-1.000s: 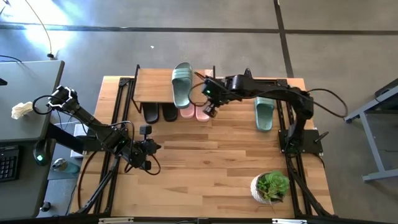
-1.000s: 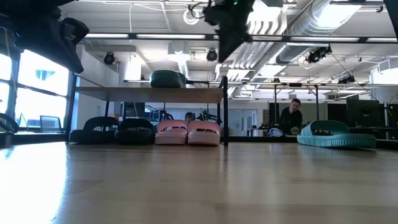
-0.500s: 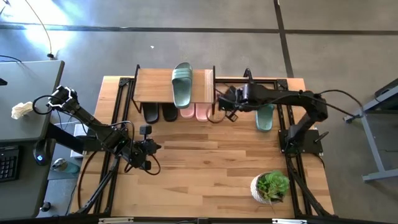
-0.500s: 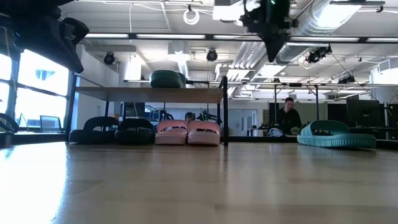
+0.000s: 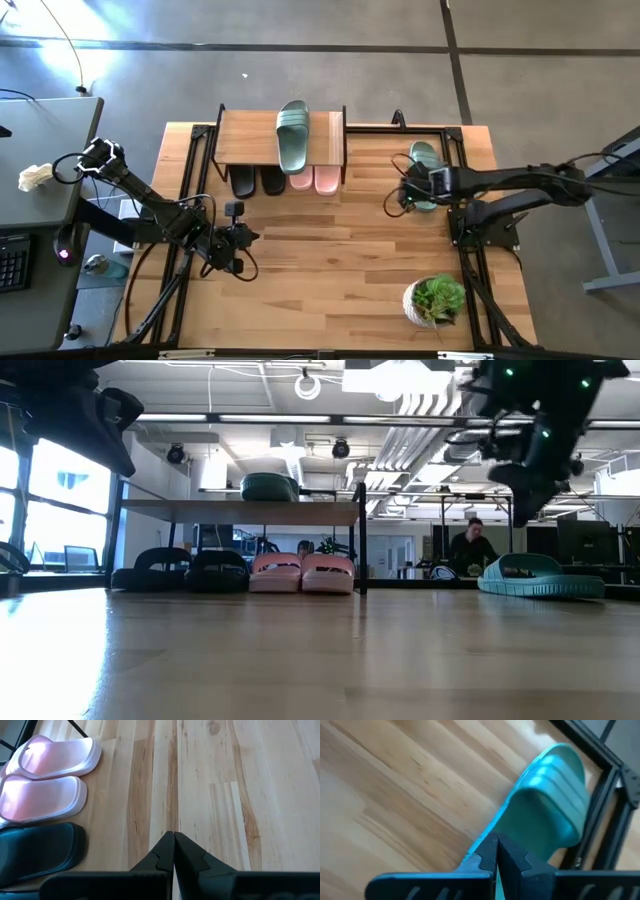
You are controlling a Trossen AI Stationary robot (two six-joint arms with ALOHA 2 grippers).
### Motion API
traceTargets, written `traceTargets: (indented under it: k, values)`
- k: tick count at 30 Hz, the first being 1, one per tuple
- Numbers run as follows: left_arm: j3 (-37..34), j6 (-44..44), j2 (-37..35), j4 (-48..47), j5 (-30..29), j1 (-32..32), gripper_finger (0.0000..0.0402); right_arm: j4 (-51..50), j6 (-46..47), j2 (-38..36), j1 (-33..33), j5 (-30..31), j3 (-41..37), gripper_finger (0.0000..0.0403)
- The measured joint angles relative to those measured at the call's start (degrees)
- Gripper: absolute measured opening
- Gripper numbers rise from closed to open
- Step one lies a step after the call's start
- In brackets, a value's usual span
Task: Pick and place slides into the shelf
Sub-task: Put the green slipper on the shelf
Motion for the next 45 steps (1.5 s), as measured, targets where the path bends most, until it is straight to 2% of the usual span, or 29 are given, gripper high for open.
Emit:
traceTargets:
  k: [4,8,20,24,29,33,37,40,45]
  values:
    - [0.0,-0.14,0.0,-0.02,0.0,0.0,0.0001,4.53,-1.23,-2.87,0.04,1.7,-7.95,0.0]
    - [0.0,-0.16,0.0,-0.03,0.0,0.0,0.0001,5.02,-2.34,-3.0,0.02,3.28,-11.85,0.0]
    - [0.0,0.13,0.0,-0.94,0.0,0.0,0.0001,6.53,-6.86,-2.96,-1.03,4.33,-10.4,0.0004]
    - [0.0,1.39,0.0,-1.22,0.0,0.0,0.0001,7.05,-7.68,-2.96,-1.35,3.73,-10.4,0.0036]
    - [0.0,1.8,0.0,-3.94,0.0,0.0,0.0001,7.7,-8.18,-2.96,-1.36,3.6,-10.4,0.0106]
    - [0.0,1.8,0.0,-6.24,-0.02,0.0,0.0001,15.49,-12.39,-2.96,-1.36,4.39,-10.4,0.0145]
    - [0.0,1.78,0.0,-6.71,-0.01,0.0,0.0001,22.59,-20.0,-2.94,-1.42,7.12,-10.36,0.0154]
    - [0.0,1.78,0.0,-6.8,0.0,0.0,0.0001,20.92,-22.88,-2.92,-3.07,10.43,-10.36,0.0152]
    - [0.0,1.78,0.0,-6.84,-0.02,0.0,0.0001,20.23,-25.66,-0.44,-8.5,9.72,-10.36,0.0152]
